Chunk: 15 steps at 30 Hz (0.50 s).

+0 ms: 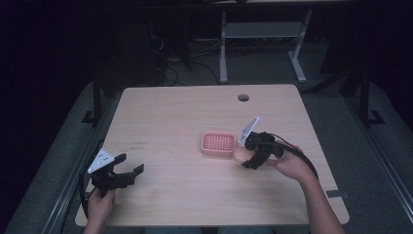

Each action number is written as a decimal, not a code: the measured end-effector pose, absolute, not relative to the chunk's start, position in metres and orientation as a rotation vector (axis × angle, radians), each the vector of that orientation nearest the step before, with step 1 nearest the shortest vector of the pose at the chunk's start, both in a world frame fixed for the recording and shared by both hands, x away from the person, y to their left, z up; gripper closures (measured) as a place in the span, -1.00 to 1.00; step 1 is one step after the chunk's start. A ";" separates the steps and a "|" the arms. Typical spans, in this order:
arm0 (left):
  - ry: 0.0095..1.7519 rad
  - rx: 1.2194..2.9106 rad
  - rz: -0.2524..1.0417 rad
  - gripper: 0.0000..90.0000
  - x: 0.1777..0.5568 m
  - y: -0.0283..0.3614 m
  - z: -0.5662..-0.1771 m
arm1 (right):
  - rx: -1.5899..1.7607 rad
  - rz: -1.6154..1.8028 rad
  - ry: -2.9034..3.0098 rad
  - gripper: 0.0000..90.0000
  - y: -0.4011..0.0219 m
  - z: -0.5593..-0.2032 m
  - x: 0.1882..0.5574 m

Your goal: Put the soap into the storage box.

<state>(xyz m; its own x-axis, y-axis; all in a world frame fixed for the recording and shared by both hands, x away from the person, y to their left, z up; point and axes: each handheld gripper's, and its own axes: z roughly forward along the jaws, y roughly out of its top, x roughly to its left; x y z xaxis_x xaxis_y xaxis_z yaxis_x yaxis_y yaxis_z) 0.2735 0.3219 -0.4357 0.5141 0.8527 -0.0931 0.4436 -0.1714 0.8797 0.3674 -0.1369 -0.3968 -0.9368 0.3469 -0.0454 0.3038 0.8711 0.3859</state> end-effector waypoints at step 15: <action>1.083 1.796 0.535 -0.68 0.273 0.321 -0.435 | 0.485 0.596 2.927 -0.28 -0.126 -0.389 0.379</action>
<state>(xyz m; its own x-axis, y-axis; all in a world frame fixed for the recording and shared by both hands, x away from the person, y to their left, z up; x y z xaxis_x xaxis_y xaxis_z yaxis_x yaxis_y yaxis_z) 0.2731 0.3212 -0.4354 0.5142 0.8524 -0.0950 0.4429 -0.1690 0.8805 0.3793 -0.1259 -0.3894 -0.9420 0.3320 -0.0488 0.2865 0.8714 0.3983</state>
